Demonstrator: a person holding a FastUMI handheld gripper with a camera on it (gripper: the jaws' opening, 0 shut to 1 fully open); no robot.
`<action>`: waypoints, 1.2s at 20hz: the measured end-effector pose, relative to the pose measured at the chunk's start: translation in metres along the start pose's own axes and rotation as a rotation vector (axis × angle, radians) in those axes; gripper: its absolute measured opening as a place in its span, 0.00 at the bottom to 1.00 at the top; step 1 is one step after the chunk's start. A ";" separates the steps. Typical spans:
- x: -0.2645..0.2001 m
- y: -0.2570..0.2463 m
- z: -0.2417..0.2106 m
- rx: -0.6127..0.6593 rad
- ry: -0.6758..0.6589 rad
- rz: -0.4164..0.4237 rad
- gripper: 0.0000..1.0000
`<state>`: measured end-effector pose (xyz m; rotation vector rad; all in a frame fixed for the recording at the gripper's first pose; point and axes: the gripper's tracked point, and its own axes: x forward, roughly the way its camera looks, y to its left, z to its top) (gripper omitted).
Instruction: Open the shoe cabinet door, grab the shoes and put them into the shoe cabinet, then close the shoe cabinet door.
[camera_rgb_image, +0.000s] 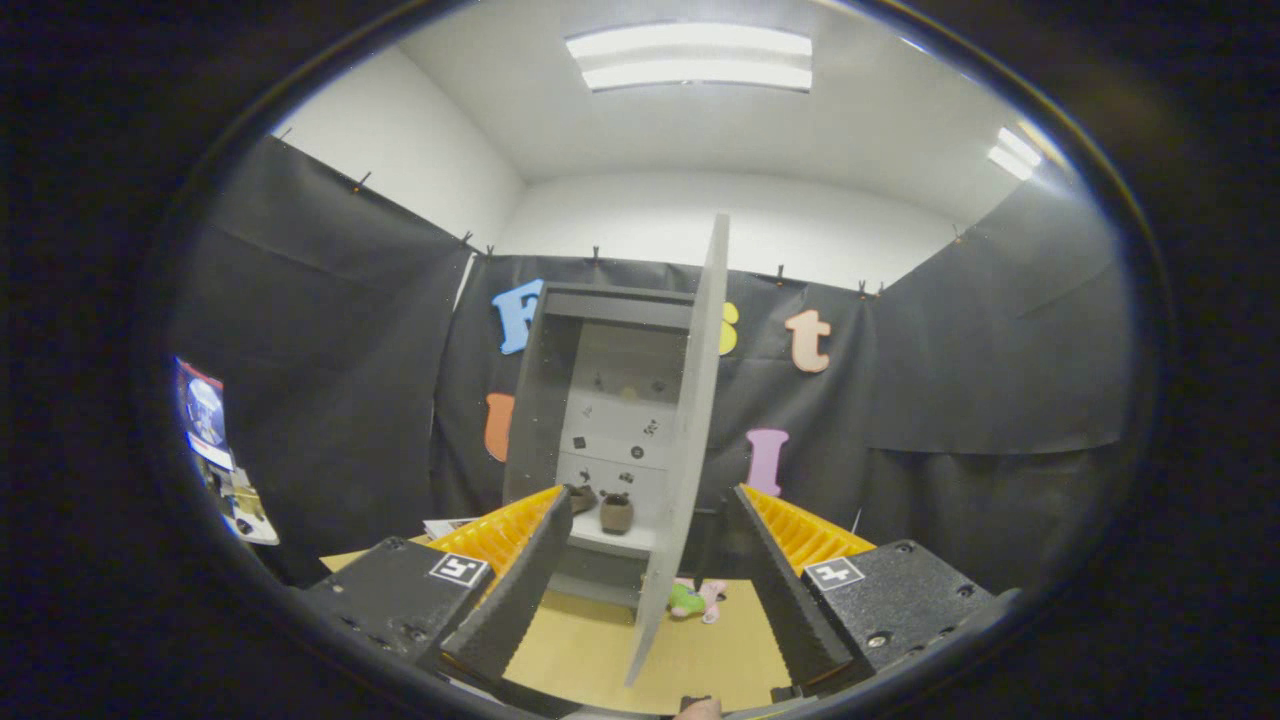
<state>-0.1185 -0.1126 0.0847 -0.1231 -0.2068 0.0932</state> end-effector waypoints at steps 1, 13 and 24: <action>-0.005 -0.013 -0.002 0.019 -0.007 -0.018 1.00; 0.082 -0.174 -0.090 -0.025 0.063 -0.211 1.00; 0.163 -0.129 -0.146 0.114 0.187 -0.085 1.00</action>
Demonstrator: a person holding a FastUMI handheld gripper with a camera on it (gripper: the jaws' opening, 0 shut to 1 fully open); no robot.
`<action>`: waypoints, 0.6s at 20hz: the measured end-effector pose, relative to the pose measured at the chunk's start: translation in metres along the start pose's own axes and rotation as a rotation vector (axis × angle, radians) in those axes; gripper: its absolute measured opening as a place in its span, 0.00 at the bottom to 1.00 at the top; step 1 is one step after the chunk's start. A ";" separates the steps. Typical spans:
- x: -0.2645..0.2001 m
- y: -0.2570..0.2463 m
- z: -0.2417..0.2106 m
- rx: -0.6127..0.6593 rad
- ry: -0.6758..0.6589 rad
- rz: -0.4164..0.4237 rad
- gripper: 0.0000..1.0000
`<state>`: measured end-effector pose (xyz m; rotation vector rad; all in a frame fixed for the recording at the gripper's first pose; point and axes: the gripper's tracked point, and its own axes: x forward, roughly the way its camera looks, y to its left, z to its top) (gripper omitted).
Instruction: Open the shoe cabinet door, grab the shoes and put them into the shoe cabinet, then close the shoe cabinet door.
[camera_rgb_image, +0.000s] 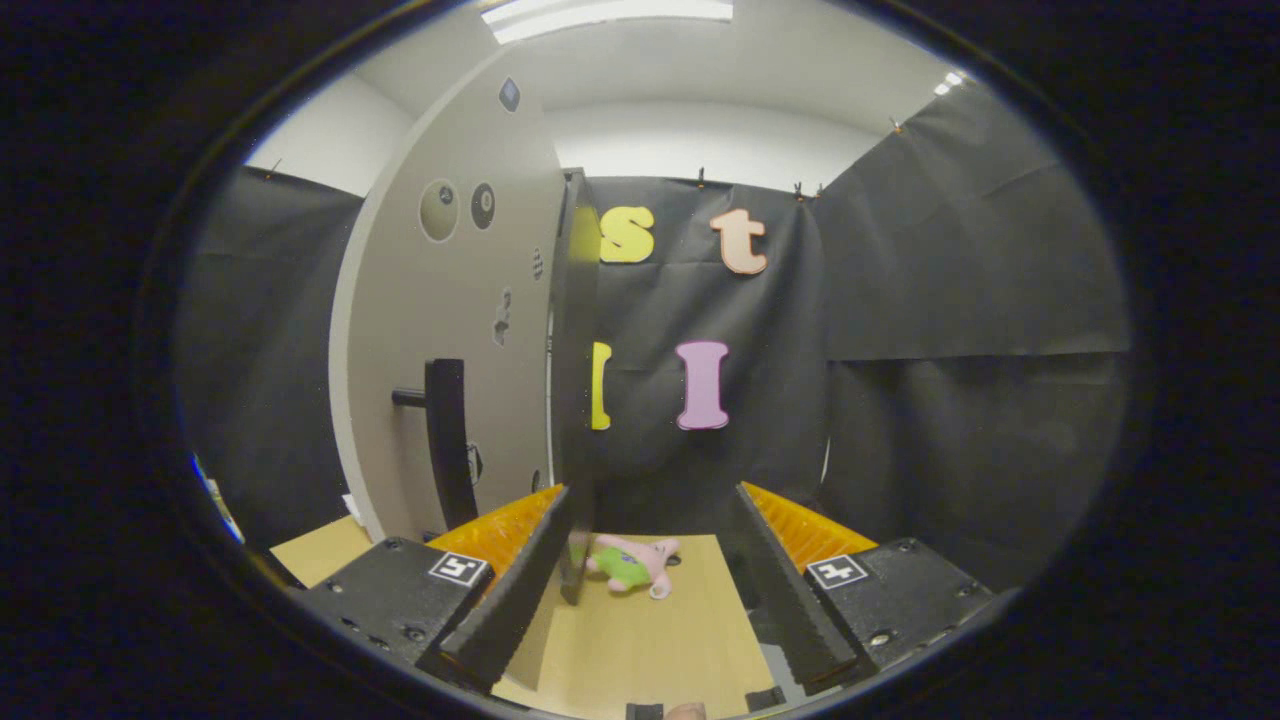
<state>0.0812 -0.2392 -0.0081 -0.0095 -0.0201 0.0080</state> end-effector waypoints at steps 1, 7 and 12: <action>0.003 0.006 -0.005 0.001 0.007 0.001 1.00; 0.014 0.021 -0.018 -0.056 -0.031 -0.084 0.96; 0.012 0.029 -0.014 -0.040 -0.085 -0.136 0.92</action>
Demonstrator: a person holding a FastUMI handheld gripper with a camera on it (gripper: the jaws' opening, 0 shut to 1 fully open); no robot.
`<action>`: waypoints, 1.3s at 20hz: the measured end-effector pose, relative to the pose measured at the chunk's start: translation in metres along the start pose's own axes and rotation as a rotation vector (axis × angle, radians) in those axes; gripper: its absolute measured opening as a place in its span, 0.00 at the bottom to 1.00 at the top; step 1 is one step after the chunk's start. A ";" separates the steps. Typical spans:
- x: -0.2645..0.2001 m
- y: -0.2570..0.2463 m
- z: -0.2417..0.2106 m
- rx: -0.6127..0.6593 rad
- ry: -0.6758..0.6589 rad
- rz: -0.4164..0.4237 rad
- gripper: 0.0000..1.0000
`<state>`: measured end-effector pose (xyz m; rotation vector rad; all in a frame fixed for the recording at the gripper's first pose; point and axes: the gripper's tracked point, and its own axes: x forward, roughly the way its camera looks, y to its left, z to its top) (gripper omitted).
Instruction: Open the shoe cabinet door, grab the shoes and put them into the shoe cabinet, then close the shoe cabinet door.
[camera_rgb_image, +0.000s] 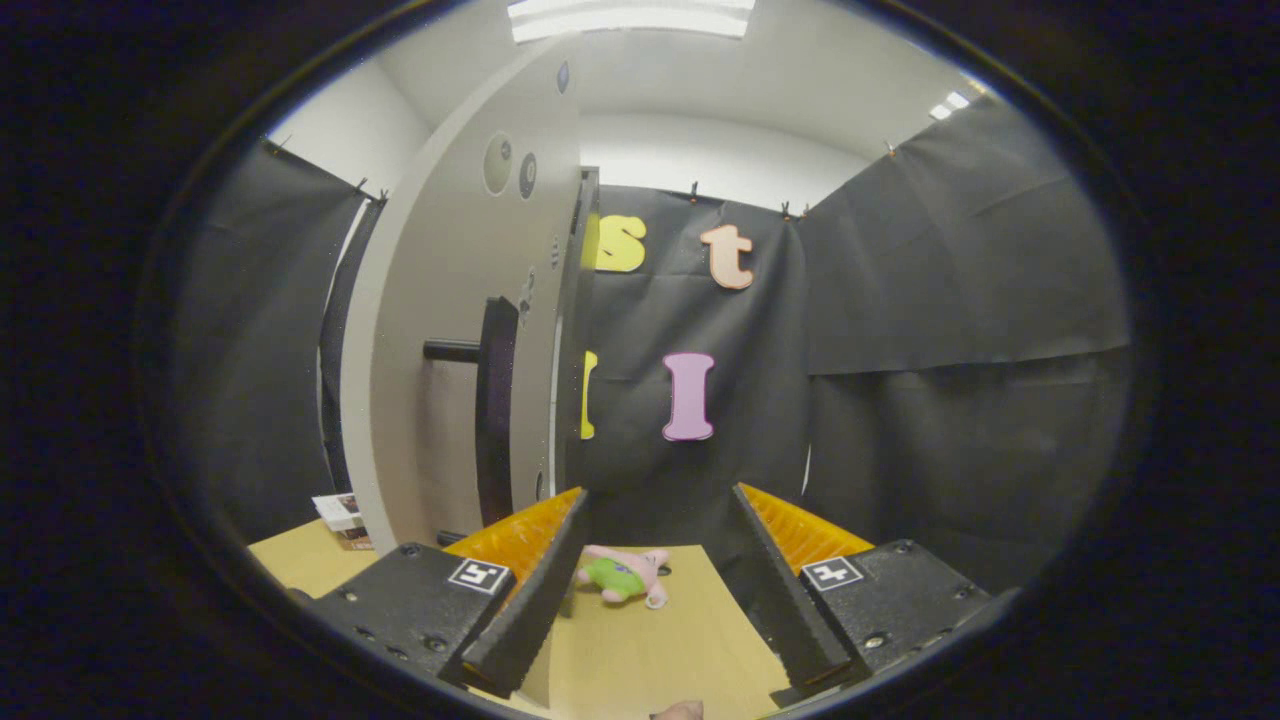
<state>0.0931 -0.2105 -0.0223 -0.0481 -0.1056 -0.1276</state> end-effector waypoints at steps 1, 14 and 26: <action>0.000 0.002 0.001 -0.002 -0.004 -0.005 0.92; -0.016 0.114 0.003 0.008 -0.018 0.110 0.92; 0.001 0.186 0.003 0.056 -0.010 0.154 0.92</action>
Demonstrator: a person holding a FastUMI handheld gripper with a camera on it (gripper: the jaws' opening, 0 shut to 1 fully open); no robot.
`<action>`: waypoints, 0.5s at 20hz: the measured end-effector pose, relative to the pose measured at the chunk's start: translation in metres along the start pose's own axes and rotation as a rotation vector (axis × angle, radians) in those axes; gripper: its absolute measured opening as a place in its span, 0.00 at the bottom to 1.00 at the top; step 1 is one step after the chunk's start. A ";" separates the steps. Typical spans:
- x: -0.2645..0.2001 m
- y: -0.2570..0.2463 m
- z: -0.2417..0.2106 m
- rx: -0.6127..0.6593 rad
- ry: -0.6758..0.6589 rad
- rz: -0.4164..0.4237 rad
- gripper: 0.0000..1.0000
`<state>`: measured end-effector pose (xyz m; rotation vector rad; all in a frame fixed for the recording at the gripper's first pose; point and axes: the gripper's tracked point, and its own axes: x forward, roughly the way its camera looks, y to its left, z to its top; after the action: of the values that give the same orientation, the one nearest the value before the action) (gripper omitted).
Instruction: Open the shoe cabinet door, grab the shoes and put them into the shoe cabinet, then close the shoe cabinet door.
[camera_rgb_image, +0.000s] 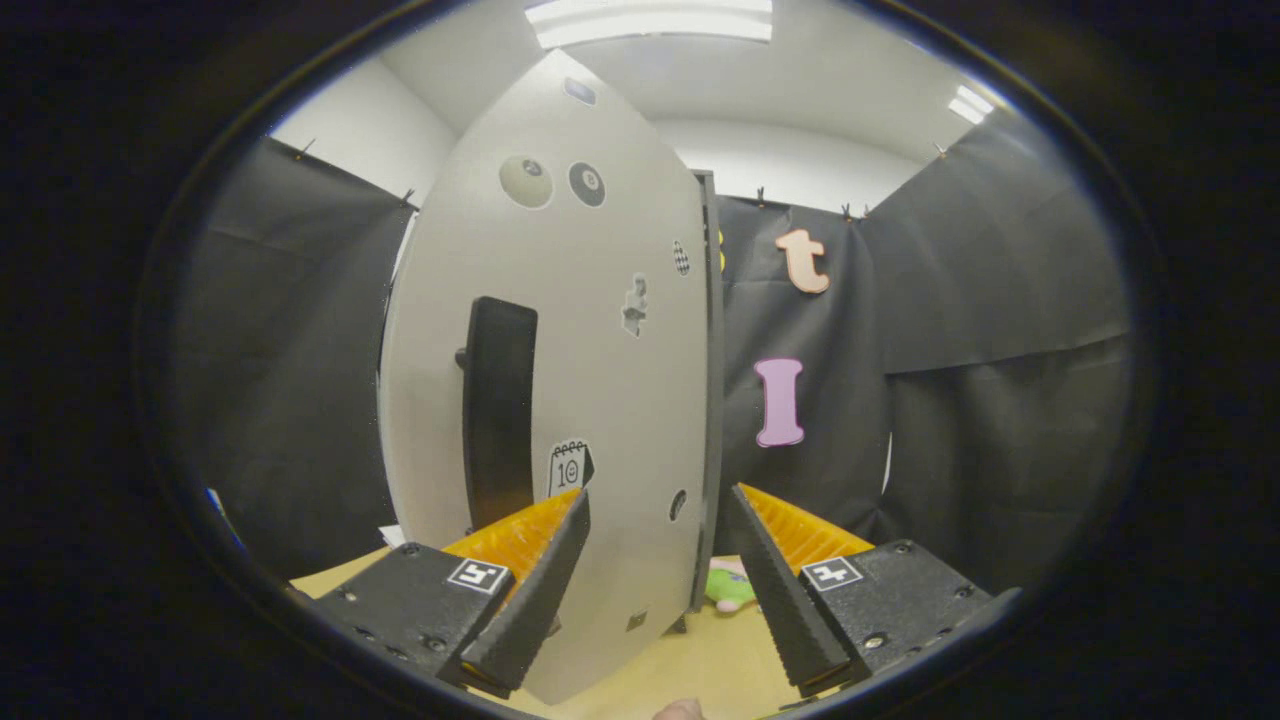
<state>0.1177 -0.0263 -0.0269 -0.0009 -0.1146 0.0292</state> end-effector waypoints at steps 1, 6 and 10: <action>0.004 0.009 -0.003 0.004 0.005 0.004 0.92; 0.037 0.069 -0.017 0.039 0.056 0.062 0.92; 0.056 0.109 -0.022 0.082 0.087 0.127 0.97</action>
<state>0.1730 0.0841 -0.0425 0.0724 -0.0265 0.1602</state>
